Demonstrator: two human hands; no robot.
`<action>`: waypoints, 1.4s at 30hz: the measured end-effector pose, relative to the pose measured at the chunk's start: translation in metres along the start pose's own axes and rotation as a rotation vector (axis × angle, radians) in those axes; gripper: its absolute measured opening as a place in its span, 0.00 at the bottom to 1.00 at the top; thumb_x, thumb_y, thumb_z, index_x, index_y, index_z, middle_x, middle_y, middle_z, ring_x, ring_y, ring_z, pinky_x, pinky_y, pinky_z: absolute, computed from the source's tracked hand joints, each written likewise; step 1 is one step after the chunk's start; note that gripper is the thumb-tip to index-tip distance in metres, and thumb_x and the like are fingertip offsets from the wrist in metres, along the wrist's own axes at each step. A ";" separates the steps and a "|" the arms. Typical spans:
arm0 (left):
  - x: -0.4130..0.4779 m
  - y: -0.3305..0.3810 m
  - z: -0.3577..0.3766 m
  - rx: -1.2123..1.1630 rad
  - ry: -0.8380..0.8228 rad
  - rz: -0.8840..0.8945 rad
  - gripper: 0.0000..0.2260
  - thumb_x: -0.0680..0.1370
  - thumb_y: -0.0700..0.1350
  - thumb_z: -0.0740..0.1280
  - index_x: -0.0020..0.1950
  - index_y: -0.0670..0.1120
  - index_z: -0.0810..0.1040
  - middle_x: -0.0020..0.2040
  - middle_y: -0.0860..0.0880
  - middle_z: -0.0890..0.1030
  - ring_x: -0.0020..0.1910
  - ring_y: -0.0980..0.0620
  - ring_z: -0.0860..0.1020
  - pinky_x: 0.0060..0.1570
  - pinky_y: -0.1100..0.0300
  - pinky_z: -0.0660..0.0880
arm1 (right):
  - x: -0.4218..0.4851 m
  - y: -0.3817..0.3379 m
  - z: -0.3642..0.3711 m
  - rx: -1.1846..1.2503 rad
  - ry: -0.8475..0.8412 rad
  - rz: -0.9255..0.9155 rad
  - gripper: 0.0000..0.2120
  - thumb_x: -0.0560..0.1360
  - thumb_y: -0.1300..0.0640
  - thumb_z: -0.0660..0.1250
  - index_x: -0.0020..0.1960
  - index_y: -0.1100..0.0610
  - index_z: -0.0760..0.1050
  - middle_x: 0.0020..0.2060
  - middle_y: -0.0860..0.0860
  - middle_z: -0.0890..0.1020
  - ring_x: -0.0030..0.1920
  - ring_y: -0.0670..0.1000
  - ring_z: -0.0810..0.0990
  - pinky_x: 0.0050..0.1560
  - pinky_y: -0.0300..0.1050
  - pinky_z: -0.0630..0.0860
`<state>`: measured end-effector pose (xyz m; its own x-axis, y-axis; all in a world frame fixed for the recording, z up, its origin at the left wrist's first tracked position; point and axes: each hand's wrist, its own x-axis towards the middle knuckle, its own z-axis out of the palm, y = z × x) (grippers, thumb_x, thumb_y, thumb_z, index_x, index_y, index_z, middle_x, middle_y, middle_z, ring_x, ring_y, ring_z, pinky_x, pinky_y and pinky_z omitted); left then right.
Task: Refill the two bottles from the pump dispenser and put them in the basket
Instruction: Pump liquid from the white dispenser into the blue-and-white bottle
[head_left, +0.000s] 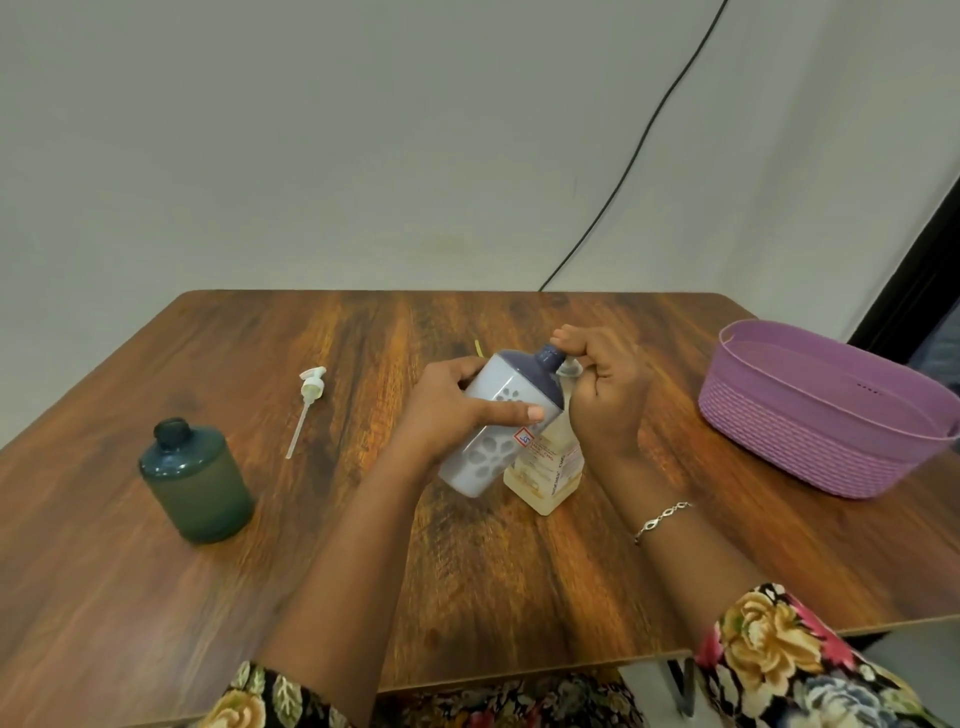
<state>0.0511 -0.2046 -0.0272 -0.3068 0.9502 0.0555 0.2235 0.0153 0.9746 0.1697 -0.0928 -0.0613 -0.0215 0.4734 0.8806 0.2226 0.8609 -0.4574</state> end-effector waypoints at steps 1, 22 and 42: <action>0.000 0.000 0.000 0.002 0.000 0.000 0.20 0.63 0.41 0.78 0.53 0.41 0.80 0.45 0.43 0.83 0.40 0.48 0.82 0.40 0.55 0.80 | -0.001 -0.002 0.000 0.015 -0.008 0.014 0.13 0.68 0.68 0.57 0.42 0.63 0.81 0.40 0.54 0.82 0.44 0.48 0.80 0.46 0.42 0.77; -0.002 0.002 -0.004 0.014 -0.004 0.025 0.19 0.64 0.42 0.77 0.53 0.42 0.80 0.42 0.46 0.83 0.34 0.54 0.82 0.31 0.64 0.77 | 0.012 -0.014 -0.013 0.058 -0.084 0.155 0.18 0.67 0.74 0.55 0.44 0.63 0.81 0.42 0.50 0.81 0.44 0.44 0.79 0.46 0.28 0.74; 0.003 0.003 -0.006 0.051 0.020 0.036 0.21 0.63 0.45 0.78 0.53 0.43 0.79 0.45 0.45 0.83 0.41 0.47 0.82 0.41 0.54 0.79 | 0.015 -0.019 -0.015 0.020 -0.101 0.131 0.18 0.69 0.65 0.53 0.46 0.62 0.82 0.43 0.48 0.80 0.47 0.49 0.81 0.48 0.29 0.74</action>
<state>0.0454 -0.2039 -0.0232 -0.3164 0.9439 0.0952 0.2814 -0.0024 0.9596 0.1799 -0.1049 -0.0373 -0.0919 0.5974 0.7967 0.2107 0.7936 -0.5708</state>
